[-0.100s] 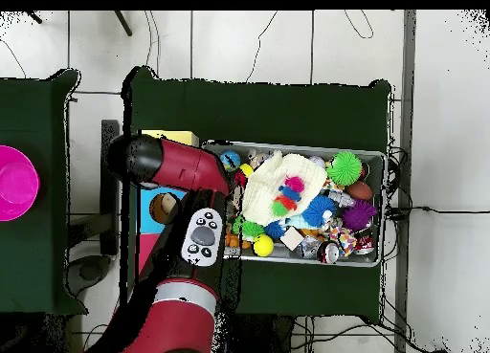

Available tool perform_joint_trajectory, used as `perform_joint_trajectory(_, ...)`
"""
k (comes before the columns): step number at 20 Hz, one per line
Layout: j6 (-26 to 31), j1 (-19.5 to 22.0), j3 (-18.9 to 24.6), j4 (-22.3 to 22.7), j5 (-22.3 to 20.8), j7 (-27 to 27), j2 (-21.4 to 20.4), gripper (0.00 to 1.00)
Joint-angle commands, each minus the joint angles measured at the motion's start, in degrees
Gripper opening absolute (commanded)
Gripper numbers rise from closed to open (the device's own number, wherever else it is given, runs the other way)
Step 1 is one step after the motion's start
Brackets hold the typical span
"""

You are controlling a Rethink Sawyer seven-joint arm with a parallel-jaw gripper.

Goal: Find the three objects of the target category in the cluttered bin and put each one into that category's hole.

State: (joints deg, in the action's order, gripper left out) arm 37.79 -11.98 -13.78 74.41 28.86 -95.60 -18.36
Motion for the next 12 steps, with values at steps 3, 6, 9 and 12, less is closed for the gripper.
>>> perform_joint_trajectory(3, 2.58, -2.76, 3.86, 2.85, -1.74, -12.94, 3.22, 1.00)
perform_joint_trajectory(6, 3.23, -3.33, 2.53, 2.33, -1.97, -13.70, 3.55, 1.00)
perform_joint_trajectory(9, 1.58, -3.36, 1.99, 4.21, -1.84, -13.54, 3.04, 1.00)
perform_joint_trajectory(12, 0.54, -4.39, -0.23, 2.97, -2.79, -13.92, 3.72, 1.00)
